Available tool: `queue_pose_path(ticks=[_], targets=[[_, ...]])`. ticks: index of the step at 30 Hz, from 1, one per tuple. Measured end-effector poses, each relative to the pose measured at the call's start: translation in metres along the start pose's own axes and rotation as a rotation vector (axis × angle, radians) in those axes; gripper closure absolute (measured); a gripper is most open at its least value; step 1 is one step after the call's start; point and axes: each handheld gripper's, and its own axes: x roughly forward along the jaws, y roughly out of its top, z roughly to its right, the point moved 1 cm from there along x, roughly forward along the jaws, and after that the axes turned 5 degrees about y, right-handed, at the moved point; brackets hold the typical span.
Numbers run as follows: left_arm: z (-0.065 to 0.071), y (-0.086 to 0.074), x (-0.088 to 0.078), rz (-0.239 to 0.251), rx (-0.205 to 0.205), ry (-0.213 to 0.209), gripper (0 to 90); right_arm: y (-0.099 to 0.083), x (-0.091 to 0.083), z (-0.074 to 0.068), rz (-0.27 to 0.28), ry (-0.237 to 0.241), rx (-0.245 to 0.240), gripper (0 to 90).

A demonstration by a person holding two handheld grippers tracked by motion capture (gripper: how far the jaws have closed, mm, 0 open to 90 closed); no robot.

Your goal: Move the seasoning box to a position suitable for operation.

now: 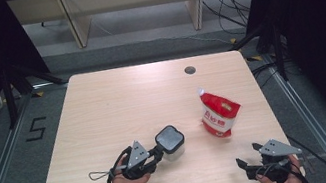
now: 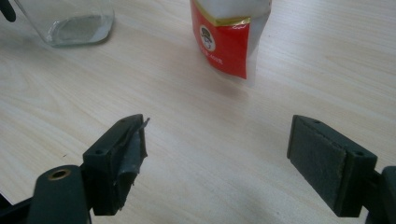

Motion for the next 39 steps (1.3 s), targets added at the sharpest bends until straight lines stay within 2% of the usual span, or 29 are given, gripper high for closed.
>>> queue_pose_path(ticks=[1, 2, 3, 4, 8, 11, 12, 13, 14, 15, 16, 19, 20, 21, 22, 23, 24, 25, 26, 27, 28, 29, 30, 32, 33, 36, 37, 38, 39], targets=[[-0.001, 0.000, -0.001, -0.002, 0.007, -0.010, 71.6, 0.000, 0.000, 0.000, 0.000, 0.000, 0.000, 20.6], [-0.001, -0.001, -0.001, 0.005, -0.004, -0.038, 71.7, 0.000, 0.000, 0.000, 0.000, 0.003, 0.000, 20.7], [-0.002, -0.003, -0.002, 0.011, -0.020, -0.047, 71.8, 0.000, 0.000, -0.001, 0.000, 0.001, -0.005, 20.7], [-0.003, -0.004, -0.002, 0.020, -0.014, -0.070, 71.9, 0.000, 0.000, -0.001, 0.006, -0.001, -0.007, 20.7], [-0.001, -0.006, -0.009, 0.041, -0.024, -0.105, 71.9, 0.000, 0.000, -0.002, 0.001, 0.013, 0.001, 21.7], [0.001, -0.007, -0.014, 0.057, 0.006, -0.159, 71.9, 0.000, -0.001, -0.002, 0.004, 0.017, -0.005, 21.8], [0.003, -0.008, -0.015, 0.049, -0.008, -0.174, 71.9, 0.000, 0.000, -0.002, 0.002, 0.021, 0.004, 21.7], [0.002, -0.009, -0.015, 0.048, 0.007, -0.191, 71.8, 0.000, 0.000, -0.001, 0.001, 0.022, 0.005, 21.7], [-0.001, -0.010, -0.015, 0.024, 0.053, -0.204, 71.8, 0.000, 0.000, -0.001, 0.001, 0.022, 0.005, 21.7], [0.002, -0.013, -0.015, 0.037, 0.006, -0.220, 71.8, 0.000, 0.000, -0.001, 0.002, 0.020, 0.002, 21.7], [0.003, -0.013, -0.015, 0.041, -0.002, -0.226, 71.8, 0.000, 0.000, -0.001, 0.010, 0.023, 0.001, 21.7], [0.005, -0.014, -0.017, 0.041, 0.014, -0.249, 71.8, 0.000, -0.001, 0.000, 0.009, 0.016, -0.004, 21.7], [0.006, -0.014, -0.017, 0.044, 0.017, -0.257, 71.8, 0.000, -0.001, -0.004, -0.004, 0.028, 0.043, 21.7], [0.007, -0.014, -0.018, 0.041, 0.025, -0.258, 71.8, 0.000, -0.001, -0.002, 0.013, 0.025, 0.012, 22.0], [0.009, -0.015, -0.019, 0.041, 0.033, -0.260, 71.8, 0.000, -0.001, -0.002, 0.013, 0.025, 0.012, 22.0], [0.009, -0.014, -0.018, 0.045, 0.044, -0.269, 71.8, 0.001, -0.001, 0.000, 0.020, 0.018, -0.008, 22.0], [0.010, -0.014, -0.018, 0.040, 0.036, -0.277, 71.8, 0.001, -0.001, -0.001, 0.015, 0.024, 0.006, 22.0], [0.011, -0.014, -0.018, 0.046, 0.036, -0.285, 71.8, 0.001, 0.000, -0.001, 0.013, 0.033, 0.000, 22.0], [0.011, -0.015, -0.018, 0.044, 0.051, -0.296, 71.8, 0.001, 0.000, 0.000, 0.016, 0.027, -0.008, 22.0], [0.013, -0.015, -0.018, 0.050, 0.041, -0.306, 71.8, 0.000, -0.001, -0.001, 0.015, 0.030, 0.006, 22.1], [0.013, -0.015, -0.018, 0.047, 0.055, -0.312, 71.8, 0.001, -0.001, -0.001, 0.015, 0.035, 0.007, 22.1], [0.014, -0.015, -0.018, 0.045, 0.048, -0.330, 71.8, 0.001, -0.001, 0.000, 0.020, 0.012, -0.010, 22.2], [0.014, -0.014, -0.018, 0.038, 0.064, -0.340, 71.8, 0.001, -0.001, 0.000, 0.020, 0.012, -0.010, 22.2], [0.016, -0.014, -0.019, 0.034, 0.080, -0.362, 71.7, 0.000, -0.001, -0.004, 0.009, 0.023, 0.031, 23.0], [0.016, -0.014, -0.018, 0.039, 0.082, -0.372, 71.7, 0.001, 0.000, -0.001, 0.011, 0.039, 0.003, 23.1], [0.015, -0.014, -0.018, 0.035, 0.106, -0.404, 71.7, 0.001, -0.001, -0.002, 0.010, 0.042, 0.007, 23.1], [0.014, -0.014, -0.018, 0.036, 0.109, -0.423, 71.6, 0.001, -0.002, -0.003, 0.014, 0.028, 0.005, 23.1], [0.011, -0.014, -0.019, 0.034, 0.129, -0.412, 71.6, 0.001, -0.002, -0.003, 0.014, 0.028, 0.005, 23.1], [0.010, -0.014, -0.019, 0.040, 0.126, -0.421, 71.4, 0.001, -0.001, -0.002, 0.013, 0.048, 0.004, 23.1]])
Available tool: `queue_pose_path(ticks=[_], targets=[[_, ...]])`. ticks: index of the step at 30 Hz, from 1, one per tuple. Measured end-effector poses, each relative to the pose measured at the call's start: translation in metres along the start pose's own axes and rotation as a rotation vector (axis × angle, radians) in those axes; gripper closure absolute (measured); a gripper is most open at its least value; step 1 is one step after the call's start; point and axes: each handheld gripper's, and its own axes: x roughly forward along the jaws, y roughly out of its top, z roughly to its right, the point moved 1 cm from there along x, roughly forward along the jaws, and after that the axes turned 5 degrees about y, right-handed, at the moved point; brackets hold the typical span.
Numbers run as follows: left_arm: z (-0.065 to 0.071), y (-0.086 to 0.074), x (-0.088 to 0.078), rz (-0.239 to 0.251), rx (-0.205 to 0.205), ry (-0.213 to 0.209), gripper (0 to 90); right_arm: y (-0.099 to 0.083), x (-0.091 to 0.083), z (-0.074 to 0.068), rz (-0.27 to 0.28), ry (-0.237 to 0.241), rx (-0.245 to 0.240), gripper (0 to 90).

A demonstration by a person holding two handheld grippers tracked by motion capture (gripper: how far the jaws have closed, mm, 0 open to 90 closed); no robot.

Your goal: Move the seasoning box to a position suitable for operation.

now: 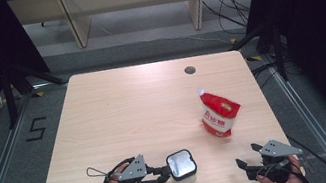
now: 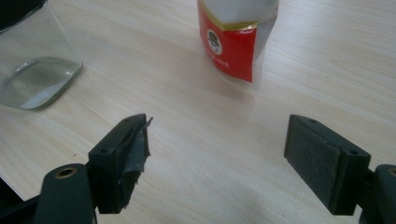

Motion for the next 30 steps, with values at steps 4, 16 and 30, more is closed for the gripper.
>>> queue_pose_path(ticks=[4, 16, 30], targets=[[-0.004, -0.001, -0.004, -0.015, 0.020, 0.021, 71.4, 0.000, 0.000, 0.000, -0.003, -0.002, -0.008, 23.1], [-0.010, 0.000, -0.009, -0.042, 0.036, 0.075, 71.5, 0.001, 0.001, -0.002, -0.007, 0.006, -0.016, 23.1], [-0.021, -0.004, -0.013, -0.035, 0.002, 0.091, 65.9, 0.000, 0.001, -0.006, -0.020, -0.005, 0.017, 22.8]])
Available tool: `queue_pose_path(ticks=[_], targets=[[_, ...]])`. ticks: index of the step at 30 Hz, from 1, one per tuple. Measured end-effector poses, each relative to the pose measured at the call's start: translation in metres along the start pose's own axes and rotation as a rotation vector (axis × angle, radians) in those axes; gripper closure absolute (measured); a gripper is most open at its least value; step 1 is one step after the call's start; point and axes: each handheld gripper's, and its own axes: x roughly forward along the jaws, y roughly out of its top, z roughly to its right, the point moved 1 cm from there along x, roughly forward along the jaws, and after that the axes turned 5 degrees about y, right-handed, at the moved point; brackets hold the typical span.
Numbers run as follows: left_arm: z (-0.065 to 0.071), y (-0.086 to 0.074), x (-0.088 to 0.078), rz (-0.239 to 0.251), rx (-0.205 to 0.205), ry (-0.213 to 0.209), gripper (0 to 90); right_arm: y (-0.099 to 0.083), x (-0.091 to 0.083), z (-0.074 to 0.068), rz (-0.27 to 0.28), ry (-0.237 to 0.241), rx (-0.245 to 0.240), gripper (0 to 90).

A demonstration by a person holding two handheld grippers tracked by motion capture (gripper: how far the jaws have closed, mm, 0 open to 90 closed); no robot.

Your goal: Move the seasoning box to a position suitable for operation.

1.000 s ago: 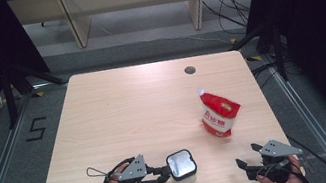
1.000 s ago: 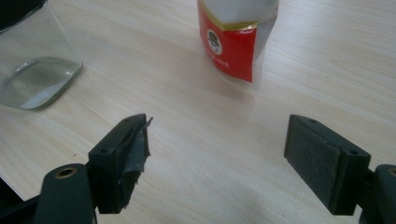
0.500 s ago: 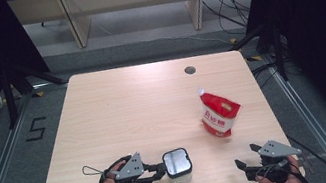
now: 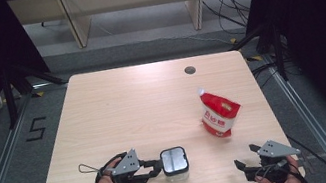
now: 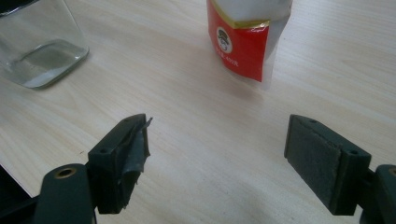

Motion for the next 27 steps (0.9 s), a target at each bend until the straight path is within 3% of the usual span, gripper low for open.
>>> queue_pose_path(ticks=[7, 13, 16, 18, 19, 21, 25, 26, 27], targets=[[0.000, 0.000, -0.001, -0.018, -0.008, 0.016, 65.1, 0.000, 0.000, -0.001, -0.008, 0.003, -0.001, 22.7], [0.000, -0.001, -0.005, -0.038, -0.031, 0.033, 52.2, 0.000, 0.000, -0.001, -0.001, 0.003, 0.008, 22.8], [0.002, 0.003, -0.011, -0.014, -0.059, 0.033, 45.5, 0.001, 0.001, 0.002, 0.005, 0.006, -0.039, 22.9], [0.002, 0.005, -0.015, -0.013, -0.074, 0.046, 41.5, 0.000, -0.001, -0.003, -0.010, 0.007, 0.016, 23.4], [0.001, 0.006, -0.018, -0.028, -0.086, 0.064, 38.8, 0.000, -0.001, -0.002, -0.002, 0.011, 0.007, 23.7], [0.004, 0.007, -0.021, -0.009, -0.139, 0.077, 34.6, 0.001, -0.001, -0.002, -0.002, 0.012, -0.011, 23.7], [0.006, 0.015, -0.029, 0.006, -0.130, 0.106, 34.4, 0.000, 0.000, -0.001, 0.011, 0.022, -0.010, 23.9], [0.007, 0.018, -0.030, 0.021, -0.134, 0.105, 34.6, 0.000, 0.000, 0.002, 0.013, 0.031, -0.040, 23.9], [0.008, 0.020, -0.031, 0.036, -0.147, 0.108, 35.3, 0.000, 0.000, -0.001, 0.008, 0.020, 0.000, 23.9]])
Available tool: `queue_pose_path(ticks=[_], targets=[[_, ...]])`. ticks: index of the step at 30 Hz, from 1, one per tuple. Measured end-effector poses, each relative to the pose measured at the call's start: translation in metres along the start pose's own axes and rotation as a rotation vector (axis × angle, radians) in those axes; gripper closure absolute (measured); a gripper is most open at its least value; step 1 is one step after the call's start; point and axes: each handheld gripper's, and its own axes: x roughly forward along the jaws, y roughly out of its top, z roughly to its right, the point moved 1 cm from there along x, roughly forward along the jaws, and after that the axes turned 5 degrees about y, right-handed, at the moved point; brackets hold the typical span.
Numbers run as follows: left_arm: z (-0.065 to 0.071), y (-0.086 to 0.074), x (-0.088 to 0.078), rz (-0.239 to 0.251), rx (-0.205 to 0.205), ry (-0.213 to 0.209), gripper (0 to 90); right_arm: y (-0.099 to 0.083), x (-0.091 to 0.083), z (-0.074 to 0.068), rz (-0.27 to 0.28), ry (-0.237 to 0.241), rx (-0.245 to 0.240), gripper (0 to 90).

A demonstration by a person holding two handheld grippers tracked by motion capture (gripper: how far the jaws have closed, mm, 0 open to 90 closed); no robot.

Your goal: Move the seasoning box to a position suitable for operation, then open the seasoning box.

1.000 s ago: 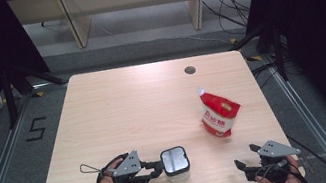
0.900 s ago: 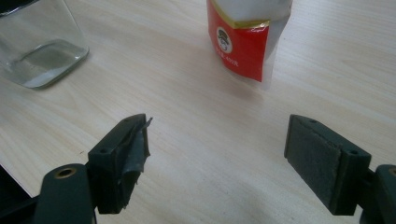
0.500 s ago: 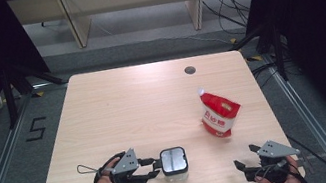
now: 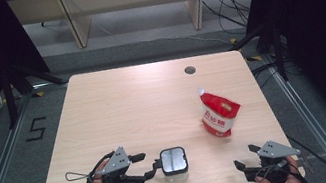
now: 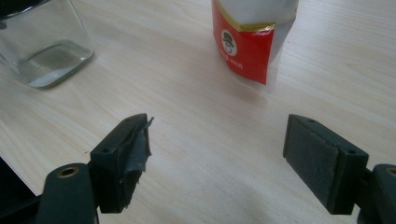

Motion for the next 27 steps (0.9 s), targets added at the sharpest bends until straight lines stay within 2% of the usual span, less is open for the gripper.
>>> queue_pose_path(ticks=[1, 2, 4, 7, 8, 9, 10, 11, 13, 14, 15, 17, 22, 23, 26, 27], targets=[[0.001, 0.002, -0.002, 0.004, -0.002, -0.001, 36.2, 0.000, 0.000, 0.000, 0.001, -0.001, 0.001, 24.1], [0.002, 0.005, -0.003, 0.014, 0.003, 0.002, 37.6, 0.000, 0.001, 0.004, 0.003, 0.012, -0.040, 24.2], [0.003, 0.007, -0.003, 0.031, 0.029, -0.011, 46.1, 0.000, 0.002, 0.003, 0.003, 0.019, -0.040, 24.5], [0.006, 0.008, -0.003, 0.044, 0.042, -0.020, 55.0, 0.000, 0.001, 0.002, -0.002, 0.007, -0.050, 24.7], [0.007, 0.009, -0.004, 0.047, 0.030, -0.013, 62.9, 0.001, 0.001, 0.001, -0.011, 0.005, -0.060, 24.8], [0.007, 0.010, -0.003, 0.060, 0.023, -0.023, 62.9, 0.001, 0.001, 0.001, -0.011, 0.005, -0.060, 24.8], [0.007, 0.012, -0.004, 0.065, 0.027, -0.017, 66.5, 0.000, 0.001, 0.001, -0.012, 0.003, -0.059, 24.9], [0.007, 0.014, -0.004, 0.077, 0.047, -0.015, 70.4, 0.000, 0.001, 0.001, -0.013, 0.000, -0.059, 24.8], [0.009, 0.016, -0.004, 0.081, 0.059, 0.010, 76.6, 0.000, 0.002, 0.002, -0.006, 0.002, -0.058, 24.8], [0.009, 0.016, -0.004, 0.078, 0.062, 0.014, 80.1, 0.000, 0.001, 0.002, -0.007, -0.009, -0.057, 24.8], [0.010, 0.017, -0.003, 0.078, 0.058, 0.014, 82.0, 0.000, 0.001, 0.003, -0.006, 0.008, -0.056, 24.8], [0.012, 0.017, -0.001, 0.071, 0.073, 0.019, 86.8, 0.000, 0.001, 0.003, -0.003, 0.004, -0.057, 24.8], [0.019, 0.017, 0.007, 0.049, 0.106, 0.008, 89.3, 0.000, 0.000, 0.002, -0.003, -0.007, -0.056, 24.6], [0.019, 0.017, 0.008, 0.047, 0.113, 0.006, 89.3, 0.001, 0.001, 0.002, -0.002, 0.005, -0.062, 24.5], [0.018, 0.017, 0.010, 0.054, 0.089, 0.014, 89.3, 0.001, 0.002, 0.002, -0.003, 0.010, -0.081, 24.5], [0.017, 0.017, 0.011, 0.056, 0.094, 0.016, 89.3, 0.001, 0.002, 0.001, 0.000, 0.018, -0.078, 24.6]])
